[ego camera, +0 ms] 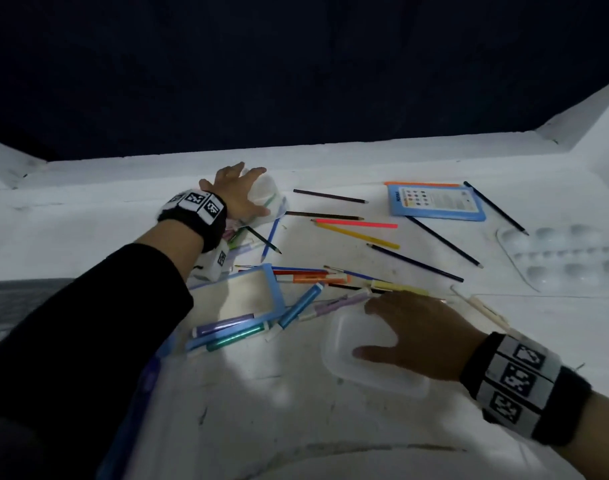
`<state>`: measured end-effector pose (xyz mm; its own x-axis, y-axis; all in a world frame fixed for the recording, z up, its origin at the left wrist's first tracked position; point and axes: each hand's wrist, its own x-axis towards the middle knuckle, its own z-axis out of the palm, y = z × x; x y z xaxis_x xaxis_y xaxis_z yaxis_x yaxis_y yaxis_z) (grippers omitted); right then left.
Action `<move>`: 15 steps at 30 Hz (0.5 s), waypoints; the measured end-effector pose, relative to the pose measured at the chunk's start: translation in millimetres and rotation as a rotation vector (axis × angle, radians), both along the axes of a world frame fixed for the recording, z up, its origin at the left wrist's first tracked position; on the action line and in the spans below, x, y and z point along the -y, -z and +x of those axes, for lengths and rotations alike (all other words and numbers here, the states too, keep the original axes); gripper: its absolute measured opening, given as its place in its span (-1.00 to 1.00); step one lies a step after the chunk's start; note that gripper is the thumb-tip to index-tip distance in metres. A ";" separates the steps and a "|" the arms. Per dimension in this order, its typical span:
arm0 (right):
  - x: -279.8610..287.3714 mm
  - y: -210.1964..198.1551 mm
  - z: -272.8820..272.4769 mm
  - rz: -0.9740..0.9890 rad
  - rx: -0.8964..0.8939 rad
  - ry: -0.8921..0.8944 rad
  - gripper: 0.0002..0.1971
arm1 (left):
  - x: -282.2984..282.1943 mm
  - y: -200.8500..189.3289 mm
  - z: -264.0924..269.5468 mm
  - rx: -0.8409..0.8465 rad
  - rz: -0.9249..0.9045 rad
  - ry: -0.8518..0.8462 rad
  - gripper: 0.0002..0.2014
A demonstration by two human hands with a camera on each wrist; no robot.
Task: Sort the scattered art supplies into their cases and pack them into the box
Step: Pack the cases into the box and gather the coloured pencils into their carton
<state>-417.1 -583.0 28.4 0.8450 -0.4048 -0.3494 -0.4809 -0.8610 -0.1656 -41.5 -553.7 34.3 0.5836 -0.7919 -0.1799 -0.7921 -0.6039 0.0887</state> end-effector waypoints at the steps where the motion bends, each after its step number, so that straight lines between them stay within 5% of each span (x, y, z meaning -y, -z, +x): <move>1: -2.4 -0.5 3.1 -0.020 -0.003 -0.026 -0.15 | 5.1 1.3 4.1 -0.003 0.025 0.008 -0.09; 6: -5.2 13.3 11.0 -0.115 -0.080 -0.116 0.16 | 9.6 5.7 12.6 -0.030 0.050 0.016 -0.10; 15: 4.7 -5.0 -0.6 0.098 -0.025 -0.090 0.05 | -19.7 -32.8 -12.5 -0.142 -0.315 -0.019 -0.07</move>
